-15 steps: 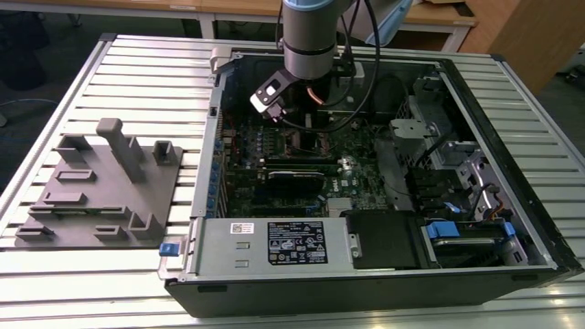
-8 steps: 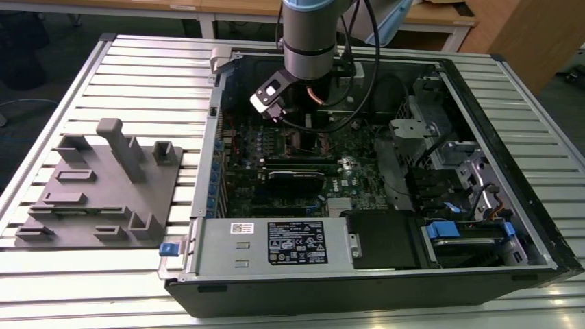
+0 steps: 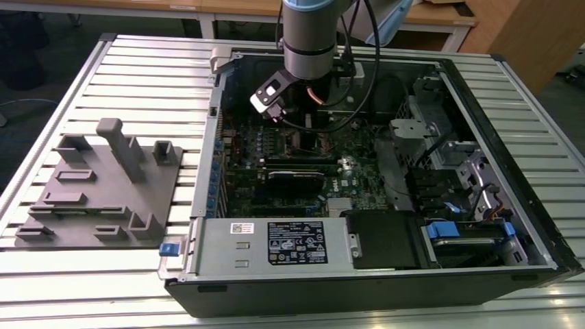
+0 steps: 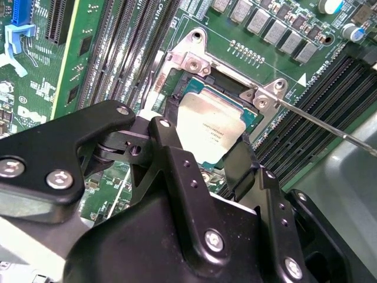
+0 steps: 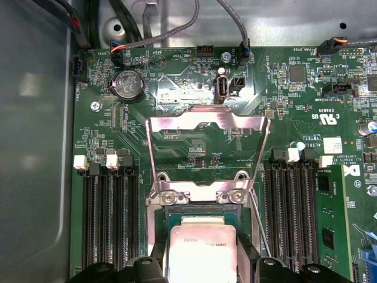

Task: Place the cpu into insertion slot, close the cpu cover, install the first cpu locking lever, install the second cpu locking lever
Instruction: 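Place the cpu into insertion slot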

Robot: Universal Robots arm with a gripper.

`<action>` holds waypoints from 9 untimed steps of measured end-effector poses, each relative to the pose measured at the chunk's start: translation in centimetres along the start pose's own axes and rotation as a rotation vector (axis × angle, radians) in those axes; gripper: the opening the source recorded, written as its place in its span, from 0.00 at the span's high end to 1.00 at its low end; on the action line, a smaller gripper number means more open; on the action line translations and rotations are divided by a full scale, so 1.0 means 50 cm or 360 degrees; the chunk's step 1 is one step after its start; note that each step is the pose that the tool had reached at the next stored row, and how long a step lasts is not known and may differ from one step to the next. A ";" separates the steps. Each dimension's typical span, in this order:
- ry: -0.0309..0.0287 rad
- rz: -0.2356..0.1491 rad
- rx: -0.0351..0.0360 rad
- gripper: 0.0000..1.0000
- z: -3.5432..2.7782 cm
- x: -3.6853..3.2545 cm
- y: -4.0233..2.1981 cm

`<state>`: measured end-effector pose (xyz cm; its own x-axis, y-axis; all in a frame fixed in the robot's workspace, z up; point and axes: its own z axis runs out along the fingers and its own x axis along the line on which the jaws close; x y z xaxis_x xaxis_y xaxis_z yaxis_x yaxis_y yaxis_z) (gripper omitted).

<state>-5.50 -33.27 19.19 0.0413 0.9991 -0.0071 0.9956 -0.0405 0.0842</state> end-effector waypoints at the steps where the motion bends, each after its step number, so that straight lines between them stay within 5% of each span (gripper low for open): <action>1: -0.00002 0.0000 0.0000 0.46 -0.002 0.000 0.000; 9: -0.00008 -0.0002 0.0000 0.46 -0.006 0.000 0.001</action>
<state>-5.50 -33.28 19.51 0.0402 0.9992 -0.0077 0.9957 -0.0395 0.0840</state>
